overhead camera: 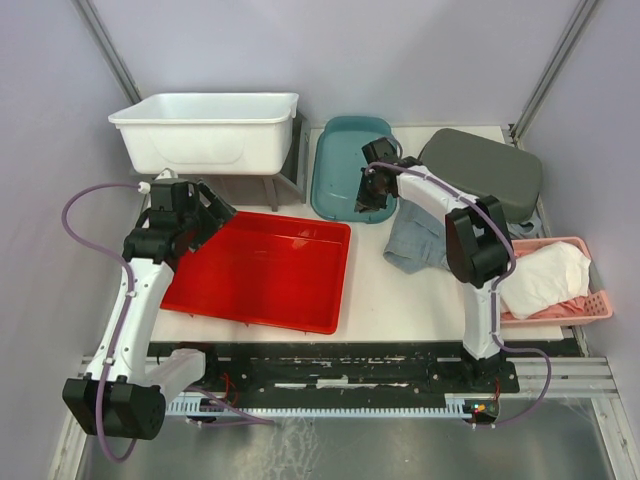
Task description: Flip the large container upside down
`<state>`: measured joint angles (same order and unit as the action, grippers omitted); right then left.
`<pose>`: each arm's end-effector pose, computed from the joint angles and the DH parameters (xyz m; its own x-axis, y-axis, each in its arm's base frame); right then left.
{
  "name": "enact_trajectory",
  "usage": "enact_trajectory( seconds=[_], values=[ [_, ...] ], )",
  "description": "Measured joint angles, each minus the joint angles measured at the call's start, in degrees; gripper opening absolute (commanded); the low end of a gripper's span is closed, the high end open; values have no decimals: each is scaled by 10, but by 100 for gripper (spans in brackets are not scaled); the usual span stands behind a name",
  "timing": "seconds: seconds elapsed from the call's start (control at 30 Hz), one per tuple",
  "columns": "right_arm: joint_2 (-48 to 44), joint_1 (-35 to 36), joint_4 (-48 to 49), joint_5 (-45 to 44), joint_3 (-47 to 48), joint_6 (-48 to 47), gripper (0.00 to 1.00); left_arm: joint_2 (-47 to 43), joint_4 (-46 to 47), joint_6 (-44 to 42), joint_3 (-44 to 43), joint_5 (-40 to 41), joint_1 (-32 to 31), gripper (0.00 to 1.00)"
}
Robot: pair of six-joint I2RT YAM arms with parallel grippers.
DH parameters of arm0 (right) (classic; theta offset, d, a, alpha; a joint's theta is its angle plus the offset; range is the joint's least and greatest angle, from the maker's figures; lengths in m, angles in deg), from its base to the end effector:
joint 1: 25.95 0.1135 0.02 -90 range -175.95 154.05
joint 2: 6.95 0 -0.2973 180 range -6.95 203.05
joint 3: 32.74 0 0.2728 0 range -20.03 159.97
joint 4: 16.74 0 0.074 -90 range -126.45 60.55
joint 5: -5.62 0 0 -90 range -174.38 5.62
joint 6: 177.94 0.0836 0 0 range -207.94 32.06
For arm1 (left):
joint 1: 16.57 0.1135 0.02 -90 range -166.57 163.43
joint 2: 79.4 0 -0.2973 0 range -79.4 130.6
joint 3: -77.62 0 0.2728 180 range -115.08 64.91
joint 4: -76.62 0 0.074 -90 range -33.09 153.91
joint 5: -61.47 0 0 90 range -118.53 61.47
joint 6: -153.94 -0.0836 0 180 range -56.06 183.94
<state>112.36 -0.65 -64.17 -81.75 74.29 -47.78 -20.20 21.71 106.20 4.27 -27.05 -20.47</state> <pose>0.4608 0.2221 0.1787 -0.8854 0.2941 -0.3599 0.1612 0.9206 0.3556 0.2512 -0.0150 0.3327 -0.5147 -0.6387 -0.5719 -0.4022 0.7690 -0.4969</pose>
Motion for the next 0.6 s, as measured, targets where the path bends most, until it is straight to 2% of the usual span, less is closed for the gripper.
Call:
enact_trajectory(
  seconds=[0.27,0.6],
  values=[
    [31,-14,-41,8,52,16,23,-3,-16,-2,-3,1,0,89],
    [81,-27,-139,34,139,10,27,-5,-21,-12,-6,1,-1,89]
  ],
)
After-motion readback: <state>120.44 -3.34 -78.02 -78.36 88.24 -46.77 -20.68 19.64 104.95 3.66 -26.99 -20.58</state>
